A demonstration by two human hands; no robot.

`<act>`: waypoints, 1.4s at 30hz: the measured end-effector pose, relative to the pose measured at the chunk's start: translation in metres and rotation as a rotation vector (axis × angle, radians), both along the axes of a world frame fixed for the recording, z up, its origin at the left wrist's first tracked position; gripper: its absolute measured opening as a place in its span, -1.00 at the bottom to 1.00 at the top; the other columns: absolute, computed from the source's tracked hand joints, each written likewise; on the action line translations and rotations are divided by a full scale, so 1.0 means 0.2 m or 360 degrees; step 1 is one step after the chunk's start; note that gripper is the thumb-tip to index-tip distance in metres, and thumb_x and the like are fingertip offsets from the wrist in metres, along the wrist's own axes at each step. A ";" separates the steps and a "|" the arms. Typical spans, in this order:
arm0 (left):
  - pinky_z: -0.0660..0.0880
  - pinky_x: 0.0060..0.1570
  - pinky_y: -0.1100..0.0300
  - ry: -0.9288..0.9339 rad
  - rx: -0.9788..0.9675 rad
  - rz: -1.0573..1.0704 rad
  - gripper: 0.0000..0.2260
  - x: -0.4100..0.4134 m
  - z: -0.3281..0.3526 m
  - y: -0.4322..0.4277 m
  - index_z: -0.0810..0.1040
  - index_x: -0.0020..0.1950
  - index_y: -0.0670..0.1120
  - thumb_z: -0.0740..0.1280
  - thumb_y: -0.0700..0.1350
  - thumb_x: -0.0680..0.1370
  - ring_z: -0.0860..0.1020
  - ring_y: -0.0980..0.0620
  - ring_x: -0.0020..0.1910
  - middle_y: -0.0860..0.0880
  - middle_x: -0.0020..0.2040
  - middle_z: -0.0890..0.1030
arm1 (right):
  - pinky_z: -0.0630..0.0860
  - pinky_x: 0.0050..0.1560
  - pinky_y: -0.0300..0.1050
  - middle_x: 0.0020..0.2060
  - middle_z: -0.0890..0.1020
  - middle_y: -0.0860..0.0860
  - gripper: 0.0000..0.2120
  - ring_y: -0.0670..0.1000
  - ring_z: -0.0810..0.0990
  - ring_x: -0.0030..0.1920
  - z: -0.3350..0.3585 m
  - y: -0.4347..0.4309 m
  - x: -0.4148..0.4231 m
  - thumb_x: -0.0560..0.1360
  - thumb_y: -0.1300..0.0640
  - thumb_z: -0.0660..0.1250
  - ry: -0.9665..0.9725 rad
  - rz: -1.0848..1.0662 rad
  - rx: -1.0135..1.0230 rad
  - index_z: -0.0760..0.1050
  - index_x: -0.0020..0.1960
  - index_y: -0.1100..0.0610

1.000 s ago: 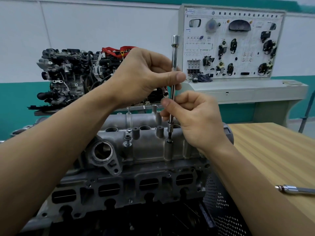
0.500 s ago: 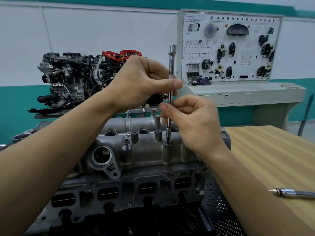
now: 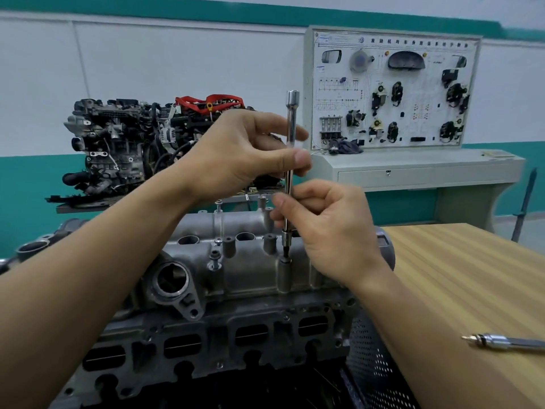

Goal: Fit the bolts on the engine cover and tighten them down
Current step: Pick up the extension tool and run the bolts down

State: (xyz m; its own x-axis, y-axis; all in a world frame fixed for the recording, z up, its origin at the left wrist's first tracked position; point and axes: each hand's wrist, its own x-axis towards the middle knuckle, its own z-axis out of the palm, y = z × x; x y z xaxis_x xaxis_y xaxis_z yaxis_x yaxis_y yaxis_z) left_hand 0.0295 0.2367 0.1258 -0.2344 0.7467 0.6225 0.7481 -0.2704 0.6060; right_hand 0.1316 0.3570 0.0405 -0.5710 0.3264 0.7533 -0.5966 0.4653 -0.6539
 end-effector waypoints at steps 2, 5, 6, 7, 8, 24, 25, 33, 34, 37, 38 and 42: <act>0.61 -0.03 0.25 0.0036 0.0140 0.0056 -0.80 0.00 0.00 0.00 0.67 -0.04 -0.18 0.53 -0.11 0.40 0.71 0.08 -0.19 -0.06 -0.23 0.74 | 0.68 -0.19 0.02 -0.34 0.72 -0.01 -0.88 0.00 0.72 -0.30 -0.01 -0.02 0.00 0.45 0.21 0.52 0.0077 -0.0098 -0.0030 0.64 -0.24 0.08; 0.58 -0.10 0.27 0.0069 0.0112 -0.0002 -0.87 0.00 -0.01 0.01 0.65 -0.07 -0.23 0.47 -0.16 0.48 0.68 0.07 -0.23 -0.06 -0.25 0.73 | 0.66 -0.25 0.03 -0.37 0.71 -0.02 -0.89 0.02 0.71 -0.34 -0.01 -0.03 0.01 0.41 0.19 0.56 0.0153 -0.0230 -0.0014 0.65 -0.24 0.10; 0.58 -0.10 0.26 0.0071 0.0081 -0.0028 -0.87 0.00 -0.01 0.01 0.65 -0.05 -0.24 0.44 -0.17 0.51 0.68 0.06 -0.22 -0.07 -0.24 0.73 | 0.66 -0.26 0.00 -0.38 0.71 -0.03 -0.89 0.02 0.71 -0.34 -0.01 -0.03 0.00 0.40 0.18 0.57 0.0160 -0.0244 -0.0020 0.65 -0.24 0.10; 0.60 -0.09 0.23 0.0057 0.0055 -0.0051 -0.86 0.00 -0.01 0.01 0.64 -0.04 -0.25 0.42 -0.17 0.53 0.68 0.04 -0.20 -0.07 -0.23 0.73 | 0.66 -0.27 -0.02 -0.38 0.71 -0.03 -0.88 0.02 0.71 -0.34 -0.01 -0.03 0.00 0.40 0.17 0.57 0.0150 -0.0232 -0.0029 0.64 -0.24 0.09; 0.61 -0.07 0.19 0.0038 0.0036 -0.0064 -0.86 0.00 0.00 0.00 0.64 -0.02 -0.25 0.41 -0.16 0.54 0.67 0.01 -0.19 -0.08 -0.22 0.73 | 0.66 -0.26 -0.03 -0.37 0.71 -0.02 -0.89 0.04 0.71 -0.33 -0.01 -0.02 0.00 0.41 0.15 0.56 0.0126 -0.0199 -0.0032 0.64 -0.24 0.07; 0.64 -0.28 0.13 -0.0103 0.0390 0.0165 -0.87 0.06 0.12 -0.16 0.68 -0.05 -0.24 0.48 -0.18 0.51 0.66 -0.02 -0.35 -0.13 -0.29 0.71 | 0.64 -0.20 0.03 -0.21 0.74 0.07 -0.81 0.09 0.71 -0.22 0.22 -0.16 0.00 0.63 0.21 0.27 -0.0198 0.0214 0.0137 0.62 -0.10 0.12; 0.64 -0.29 0.14 -0.0093 0.0399 0.0189 -0.87 0.06 0.10 -0.18 0.67 -0.06 -0.25 0.48 -0.19 0.50 0.66 -0.01 -0.36 -0.13 -0.30 0.71 | 0.63 -0.19 0.05 -0.20 0.74 0.07 -0.80 0.09 0.71 -0.21 0.21 -0.19 -0.02 0.64 0.21 0.26 -0.0228 0.0238 0.0131 0.61 -0.09 0.12; 0.65 -0.26 0.04 -0.0160 0.0430 0.0324 -0.83 0.01 0.01 -0.28 0.66 -0.08 -0.33 0.48 -0.20 0.50 0.64 0.00 -0.37 -0.13 -0.32 0.70 | 0.61 -0.01 0.32 -0.20 0.73 0.05 -0.81 0.16 0.72 -0.16 0.13 -0.27 -0.10 0.64 0.21 0.25 -0.0324 0.0325 0.0080 0.62 -0.07 0.14; 0.65 -0.25 0.03 -0.0185 0.0437 0.0332 -0.84 0.02 0.01 -0.28 0.66 -0.07 -0.33 0.48 -0.21 0.50 0.64 -0.01 -0.36 -0.13 -0.32 0.70 | 0.64 -0.04 0.25 -0.20 0.73 0.06 -0.81 0.14 0.72 -0.17 0.13 -0.26 -0.11 0.63 0.21 0.25 -0.0327 0.0325 0.0082 0.62 -0.06 0.16; 0.66 -0.27 0.10 -0.0245 0.0458 0.0336 -0.85 0.02 0.00 -0.29 0.66 -0.06 -0.32 0.49 -0.22 0.50 0.65 0.02 -0.36 -0.09 -0.33 0.70 | 0.67 -0.14 0.02 -0.21 0.74 0.07 -0.85 0.07 0.72 -0.21 0.13 -0.26 -0.11 0.62 0.22 0.29 -0.0319 0.0340 0.0075 0.63 -0.05 0.19; 0.66 -0.27 0.11 -0.0247 0.0473 0.0348 -0.84 0.03 -0.01 -0.29 0.66 -0.07 -0.32 0.50 -0.21 0.49 0.65 0.02 -0.36 -0.08 -0.33 0.70 | 0.67 -0.16 -0.04 -0.23 0.74 0.06 -0.87 0.05 0.72 -0.23 0.13 -0.26 -0.11 0.60 0.22 0.32 -0.0299 0.0314 0.0087 0.63 -0.08 0.17; 0.65 -0.28 0.11 -0.0080 0.0487 0.0511 -0.90 0.03 -0.02 -0.30 0.68 -0.17 -0.19 0.50 -0.18 0.51 0.67 0.01 -0.36 -0.07 -0.33 0.71 | 0.57 -0.24 -0.13 -0.34 0.69 0.12 -0.85 0.02 0.65 -0.32 0.14 -0.27 -0.13 0.44 0.18 0.52 -0.0205 0.0176 -0.0014 0.60 -0.27 0.14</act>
